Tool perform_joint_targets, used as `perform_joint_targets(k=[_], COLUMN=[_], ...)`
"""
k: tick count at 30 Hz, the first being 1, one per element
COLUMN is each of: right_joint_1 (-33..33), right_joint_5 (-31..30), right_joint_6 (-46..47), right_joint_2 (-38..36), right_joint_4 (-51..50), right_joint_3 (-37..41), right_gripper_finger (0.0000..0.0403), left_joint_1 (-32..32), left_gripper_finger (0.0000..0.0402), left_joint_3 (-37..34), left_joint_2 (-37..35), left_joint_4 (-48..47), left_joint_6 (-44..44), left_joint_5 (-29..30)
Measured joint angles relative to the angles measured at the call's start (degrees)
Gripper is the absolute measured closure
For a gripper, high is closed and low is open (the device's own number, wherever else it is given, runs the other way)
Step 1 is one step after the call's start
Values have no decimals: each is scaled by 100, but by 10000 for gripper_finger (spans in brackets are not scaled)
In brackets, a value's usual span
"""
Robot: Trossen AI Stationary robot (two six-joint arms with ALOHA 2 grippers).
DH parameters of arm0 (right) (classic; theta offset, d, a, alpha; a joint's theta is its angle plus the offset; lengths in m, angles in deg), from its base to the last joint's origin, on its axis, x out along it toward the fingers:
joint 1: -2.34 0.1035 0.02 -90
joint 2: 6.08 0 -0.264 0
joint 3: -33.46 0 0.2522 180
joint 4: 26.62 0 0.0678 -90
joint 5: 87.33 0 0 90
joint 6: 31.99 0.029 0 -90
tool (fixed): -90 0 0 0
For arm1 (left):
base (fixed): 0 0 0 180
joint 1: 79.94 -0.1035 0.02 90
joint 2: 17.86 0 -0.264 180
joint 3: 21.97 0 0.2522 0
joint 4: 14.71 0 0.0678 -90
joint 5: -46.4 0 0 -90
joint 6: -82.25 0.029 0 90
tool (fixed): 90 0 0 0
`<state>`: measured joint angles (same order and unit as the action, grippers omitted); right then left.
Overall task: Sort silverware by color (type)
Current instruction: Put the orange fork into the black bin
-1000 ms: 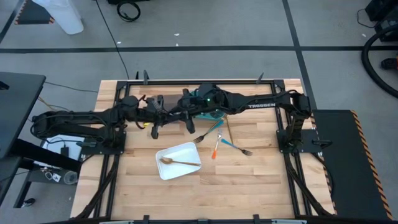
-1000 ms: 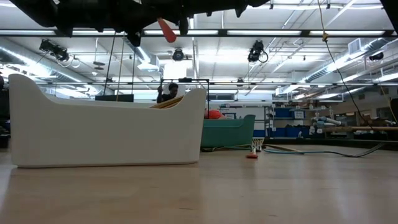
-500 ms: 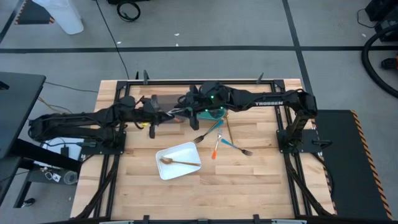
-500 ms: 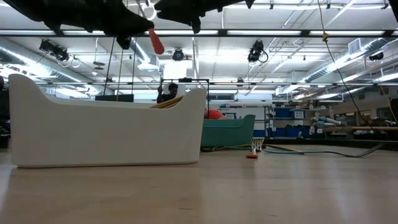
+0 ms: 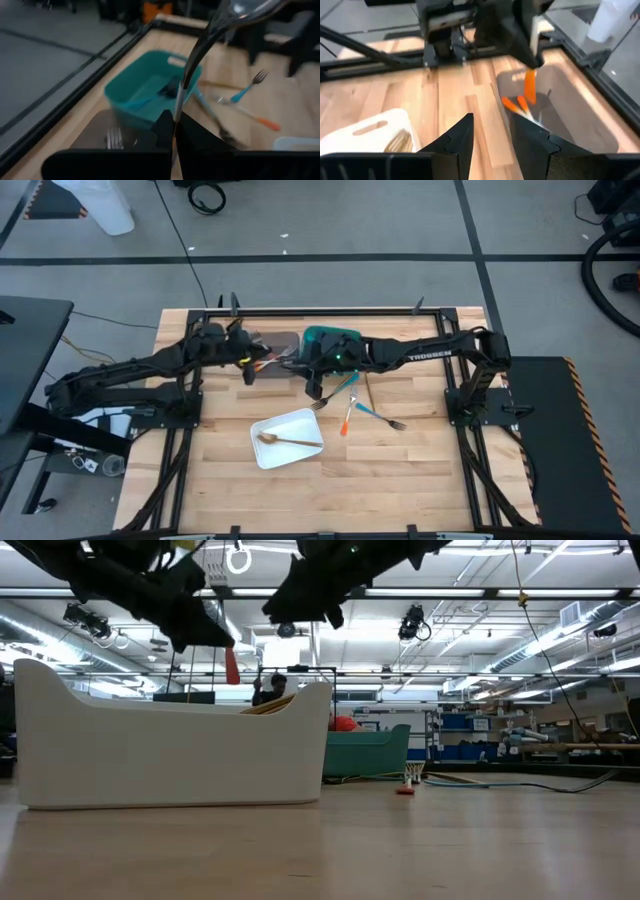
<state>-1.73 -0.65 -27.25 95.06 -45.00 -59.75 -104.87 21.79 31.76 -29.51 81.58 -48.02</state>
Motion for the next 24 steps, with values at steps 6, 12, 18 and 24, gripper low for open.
perform_joint_targets(k=[6, 12, 18, 24], right_joint_1=[94, 247, 520, 924], right_joint_5=[-162, -165, -486, -1027], right_joint_6=[267, 583, 914, 1260], right_joint_2=[0, 0, 0, 0], right_joint_4=[73, 177, 717, 1036], right_joint_3=[502, 998, 1518, 1875], right_gripper_finger=[265, 265, 265, 265], left_joint_1=[-226, -373, -407, -404], left_gripper_finger=[389, 386, 387, 387], left_joint_3=[608, 1254, 1723, 2222], left_joint_2=[629, 1323, 1951, 2631], left_joint_4=[-1174, -2425, -3093, -3893], left_joint_6=[55, 232, 458, 642], left_joint_5=[177, 437, 561, 782])
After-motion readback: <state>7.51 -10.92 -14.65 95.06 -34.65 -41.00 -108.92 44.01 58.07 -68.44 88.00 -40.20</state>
